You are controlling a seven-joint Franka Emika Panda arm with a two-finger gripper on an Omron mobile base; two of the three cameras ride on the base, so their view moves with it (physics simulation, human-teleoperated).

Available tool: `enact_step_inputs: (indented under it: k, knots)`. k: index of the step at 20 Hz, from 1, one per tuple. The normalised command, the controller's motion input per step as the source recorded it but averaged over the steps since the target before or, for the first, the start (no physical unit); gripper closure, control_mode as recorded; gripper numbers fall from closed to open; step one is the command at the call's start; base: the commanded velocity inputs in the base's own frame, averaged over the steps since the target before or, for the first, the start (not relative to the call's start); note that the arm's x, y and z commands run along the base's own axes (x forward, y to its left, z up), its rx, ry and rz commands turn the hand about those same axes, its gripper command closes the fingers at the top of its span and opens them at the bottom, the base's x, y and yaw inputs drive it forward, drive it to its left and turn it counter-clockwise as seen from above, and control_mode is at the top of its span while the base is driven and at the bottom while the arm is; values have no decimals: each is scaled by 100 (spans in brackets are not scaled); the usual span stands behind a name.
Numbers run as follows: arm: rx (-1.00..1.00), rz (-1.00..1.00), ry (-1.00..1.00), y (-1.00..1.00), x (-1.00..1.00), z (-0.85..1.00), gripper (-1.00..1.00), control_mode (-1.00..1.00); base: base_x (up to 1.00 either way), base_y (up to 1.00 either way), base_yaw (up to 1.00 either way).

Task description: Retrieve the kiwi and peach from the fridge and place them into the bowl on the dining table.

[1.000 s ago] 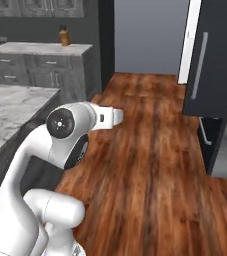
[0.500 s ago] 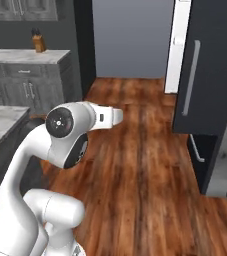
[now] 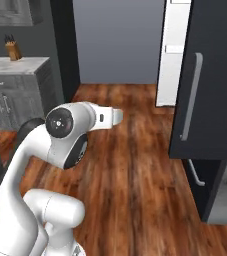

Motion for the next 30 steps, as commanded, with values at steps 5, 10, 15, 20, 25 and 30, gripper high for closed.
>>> enact_step_inputs:
  k: [5,10,15,20,25,30]
  knots:
    - [0,0,0,0,0,0,-100,100,100,26,-23]
    - [0,0,0,0,0,0,-100,100,100,26,-32]
    - [0,0,0,0,0,0,-100,100,100,26,-41]
    - [0,0,0,0,0,0,-100,100,96,24,-47]
    - [0,0,0,0,0,0,-100,100,86,29,-55]
    - [0,0,0,0,0,0,-100,100,72,24,-56]
